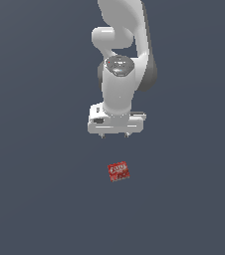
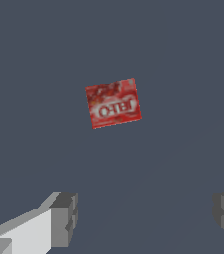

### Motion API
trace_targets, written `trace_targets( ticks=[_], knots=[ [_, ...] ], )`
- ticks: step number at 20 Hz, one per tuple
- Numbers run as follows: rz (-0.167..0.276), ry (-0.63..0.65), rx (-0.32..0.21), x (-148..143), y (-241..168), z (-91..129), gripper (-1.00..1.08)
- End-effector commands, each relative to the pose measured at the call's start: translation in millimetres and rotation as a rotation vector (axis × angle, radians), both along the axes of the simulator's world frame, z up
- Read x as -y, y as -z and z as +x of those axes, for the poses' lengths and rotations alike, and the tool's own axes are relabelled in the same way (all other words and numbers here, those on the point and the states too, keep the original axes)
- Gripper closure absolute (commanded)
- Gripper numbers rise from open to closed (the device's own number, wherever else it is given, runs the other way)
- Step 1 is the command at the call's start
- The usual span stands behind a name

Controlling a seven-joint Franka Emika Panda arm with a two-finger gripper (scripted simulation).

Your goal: Pick up the object and move it to a goal position.

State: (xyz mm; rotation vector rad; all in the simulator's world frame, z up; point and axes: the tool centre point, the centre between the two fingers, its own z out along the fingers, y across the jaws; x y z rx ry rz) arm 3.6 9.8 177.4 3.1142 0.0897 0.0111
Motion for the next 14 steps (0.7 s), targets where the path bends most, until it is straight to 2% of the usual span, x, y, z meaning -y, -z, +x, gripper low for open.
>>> trace_targets(
  ticks=[1, 14],
  knots=[
    [-0.005, -0.001, -0.002, 0.6, 1.1, -0.8, -0.92],
    [-0.001, 0.046, -0.001, 0.1, 4.1, 2.9, -0.92]
  ],
)
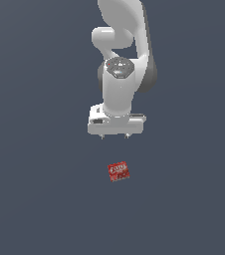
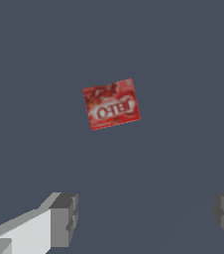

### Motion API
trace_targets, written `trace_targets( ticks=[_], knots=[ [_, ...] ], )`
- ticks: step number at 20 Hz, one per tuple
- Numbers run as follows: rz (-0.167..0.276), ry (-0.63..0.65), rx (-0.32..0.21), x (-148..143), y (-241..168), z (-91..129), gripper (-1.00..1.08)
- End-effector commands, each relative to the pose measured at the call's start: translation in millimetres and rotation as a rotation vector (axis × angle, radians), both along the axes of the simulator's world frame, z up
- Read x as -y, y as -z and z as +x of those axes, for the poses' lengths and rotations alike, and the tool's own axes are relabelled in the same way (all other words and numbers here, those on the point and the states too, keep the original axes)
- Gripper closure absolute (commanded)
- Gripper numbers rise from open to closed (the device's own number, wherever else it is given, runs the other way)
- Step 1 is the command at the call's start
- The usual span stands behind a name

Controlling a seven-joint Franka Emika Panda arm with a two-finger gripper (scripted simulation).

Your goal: Pick up the object and move it to a goal position.

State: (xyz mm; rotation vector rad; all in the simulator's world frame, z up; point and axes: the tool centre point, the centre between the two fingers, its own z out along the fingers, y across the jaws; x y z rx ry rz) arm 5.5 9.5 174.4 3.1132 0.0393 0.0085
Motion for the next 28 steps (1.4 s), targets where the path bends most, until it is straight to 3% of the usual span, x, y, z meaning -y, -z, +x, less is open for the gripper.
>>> trace_targets(
  ticks=[1, 10, 28],
  knots=[
    [0.002, 0.026, 0.0, -0.2, 1.9, 1.9, -0.92],
    [0.012, 0.191, 0.001, -1.7, 13.4, 13.8, -0.92],
    [0.028, 0.693, 0.001, -6.8, 52.0, 47.5, -0.92]
  ],
)
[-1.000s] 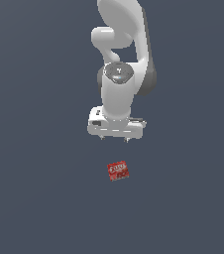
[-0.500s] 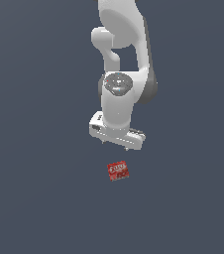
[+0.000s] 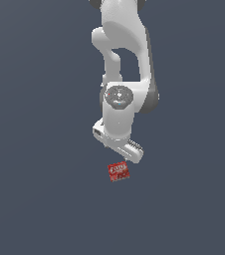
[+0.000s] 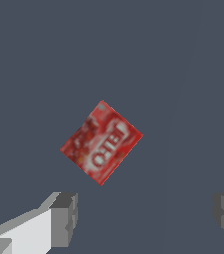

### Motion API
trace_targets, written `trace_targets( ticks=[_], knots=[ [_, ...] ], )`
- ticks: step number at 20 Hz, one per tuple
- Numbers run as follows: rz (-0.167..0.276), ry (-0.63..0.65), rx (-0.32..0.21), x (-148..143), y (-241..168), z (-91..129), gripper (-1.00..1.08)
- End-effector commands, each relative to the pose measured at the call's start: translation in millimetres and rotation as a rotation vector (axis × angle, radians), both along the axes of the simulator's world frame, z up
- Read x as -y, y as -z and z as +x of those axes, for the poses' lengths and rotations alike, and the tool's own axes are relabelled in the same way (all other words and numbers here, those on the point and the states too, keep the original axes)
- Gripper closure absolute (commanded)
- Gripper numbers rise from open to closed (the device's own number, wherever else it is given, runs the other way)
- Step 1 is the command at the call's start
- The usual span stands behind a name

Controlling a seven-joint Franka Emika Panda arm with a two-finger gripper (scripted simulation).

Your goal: Pick up the object and move it to a goal position.

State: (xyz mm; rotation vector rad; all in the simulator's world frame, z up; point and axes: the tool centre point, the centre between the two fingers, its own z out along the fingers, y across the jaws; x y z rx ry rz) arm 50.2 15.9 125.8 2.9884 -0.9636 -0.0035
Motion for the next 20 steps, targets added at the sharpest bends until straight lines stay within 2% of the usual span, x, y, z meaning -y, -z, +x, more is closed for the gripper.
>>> trace_targets(
  ticks=[1, 20],
  knots=[
    [0.001, 0.072, 0.0, -0.9, 5.7, 4.5, -0.92],
    [0.001, 0.571, 0.001, -8.9, 48.4, 33.4, -0.92]
  ],
)
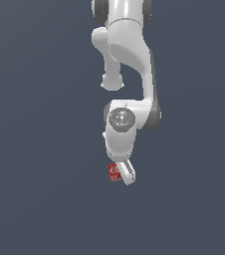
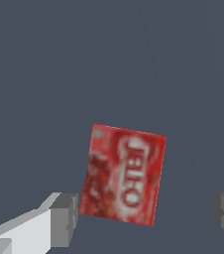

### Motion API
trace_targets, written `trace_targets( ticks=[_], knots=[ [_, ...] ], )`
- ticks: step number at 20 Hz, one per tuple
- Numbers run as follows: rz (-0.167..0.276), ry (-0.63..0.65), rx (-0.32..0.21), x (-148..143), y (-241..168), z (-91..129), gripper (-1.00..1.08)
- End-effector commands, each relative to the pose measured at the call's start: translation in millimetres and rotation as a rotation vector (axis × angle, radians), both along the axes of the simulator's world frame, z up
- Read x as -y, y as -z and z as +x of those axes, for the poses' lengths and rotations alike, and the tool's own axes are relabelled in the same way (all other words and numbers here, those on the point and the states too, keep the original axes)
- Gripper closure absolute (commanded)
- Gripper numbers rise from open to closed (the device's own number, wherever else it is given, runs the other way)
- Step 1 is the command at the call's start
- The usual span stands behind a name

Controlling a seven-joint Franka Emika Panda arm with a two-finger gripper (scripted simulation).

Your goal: Pick up the object and move it to a goal position.

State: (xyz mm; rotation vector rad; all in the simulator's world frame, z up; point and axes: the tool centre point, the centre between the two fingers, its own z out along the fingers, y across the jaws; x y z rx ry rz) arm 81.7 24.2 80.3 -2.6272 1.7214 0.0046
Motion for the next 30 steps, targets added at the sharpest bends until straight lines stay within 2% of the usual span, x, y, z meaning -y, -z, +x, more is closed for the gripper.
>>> trace_targets(
  ticks=[1, 11, 18, 30],
  knots=[
    [-0.001, 0.053, 0.001, -1.0, 4.5, 2.9, -0.92],
    [-0.002, 0.163, 0.002, -3.4, 14.3, 8.5, -0.92],
    [-0.002, 0.165, 0.002, -3.4, 18.3, 8.5, -0.92],
    [-0.002, 0.169, 0.002, -3.5, 65.5, 7.8, -0.92]
  ],
)
